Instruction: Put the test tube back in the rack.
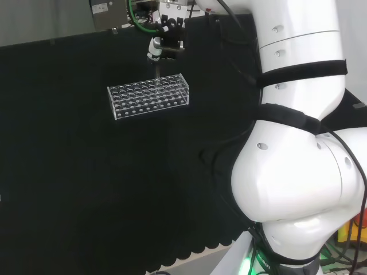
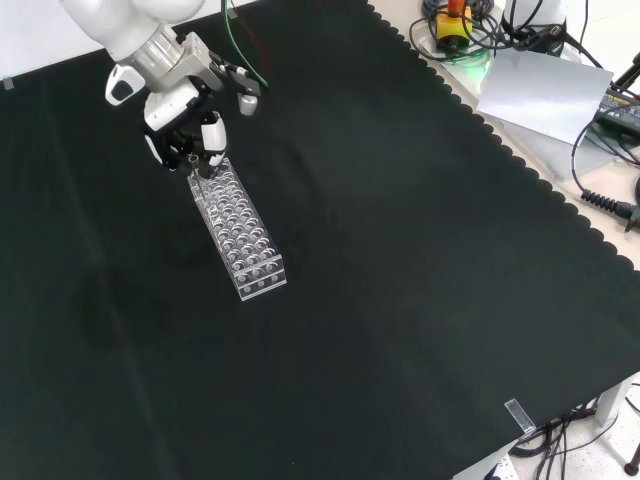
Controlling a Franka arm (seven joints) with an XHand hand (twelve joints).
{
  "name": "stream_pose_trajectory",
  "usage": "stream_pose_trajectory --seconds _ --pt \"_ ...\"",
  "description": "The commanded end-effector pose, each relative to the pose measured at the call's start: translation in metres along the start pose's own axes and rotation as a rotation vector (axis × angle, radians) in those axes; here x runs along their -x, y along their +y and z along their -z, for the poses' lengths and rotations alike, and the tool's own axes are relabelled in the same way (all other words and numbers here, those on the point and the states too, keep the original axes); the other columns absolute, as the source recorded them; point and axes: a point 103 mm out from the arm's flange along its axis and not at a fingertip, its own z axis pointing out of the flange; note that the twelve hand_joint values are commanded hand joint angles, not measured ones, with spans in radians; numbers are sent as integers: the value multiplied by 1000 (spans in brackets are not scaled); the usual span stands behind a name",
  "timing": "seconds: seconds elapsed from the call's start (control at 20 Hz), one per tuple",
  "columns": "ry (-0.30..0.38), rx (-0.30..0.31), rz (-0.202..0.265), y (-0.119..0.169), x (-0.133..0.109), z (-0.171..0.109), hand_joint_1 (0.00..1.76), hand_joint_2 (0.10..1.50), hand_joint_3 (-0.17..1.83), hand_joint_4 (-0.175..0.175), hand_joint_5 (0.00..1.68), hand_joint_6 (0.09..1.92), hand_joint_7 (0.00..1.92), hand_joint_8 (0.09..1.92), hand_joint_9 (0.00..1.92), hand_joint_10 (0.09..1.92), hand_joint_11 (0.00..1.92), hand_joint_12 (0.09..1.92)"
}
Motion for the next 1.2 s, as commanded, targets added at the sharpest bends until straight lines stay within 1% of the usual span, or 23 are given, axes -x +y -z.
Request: stream_pose_trajectory --seconds 0.05,0.6,0.65,0.7,0.75,0.85,0.9,0.95,1.05,1.2 --pt "0 -17 -4 3 3 -15 1232 659 630 -175 1318 564 1699 517 1618 666 1264 862" --pt "2 -43 1 7 -3 -31 1232 659 630 -175 1318 564 1699 517 1618 666 1264 862" --pt "9 -49 1 7 -2 -31 1232 659 630 -175 1318 564 1698 517 1618 666 1264 862" --pt "24 -72 0 7 -1 -31 1232 659 630 -175 1318 564 1698 517 1618 666 1264 863" --pt "34 -101 0 8 0 -31 1263 700 576 -175 1294 483 1545 651 1598 683 1242 879" --pt "49 -162 9 9 2 -31 1302 662 654 -175 1262 604 1361 716 1552 739 1208 956" --pt "56 -178 15 9 3 -31 1303 702 601 -175 1219 675 1295 742 1505 757 1186 1032" --pt "64 -187 19 9 3 -31 1298 778 487 -175 1166 738 1236 770 1445 760 1113 1144" --pt "76 -198 23 7 4 -30 1371 677 622 -175 1004 713 1267 722 1346 755 951 1317" --pt "83 -211 24 5 6 -28 1265 568 796 -147 879 700 1166 753 1259 747 814 1404"
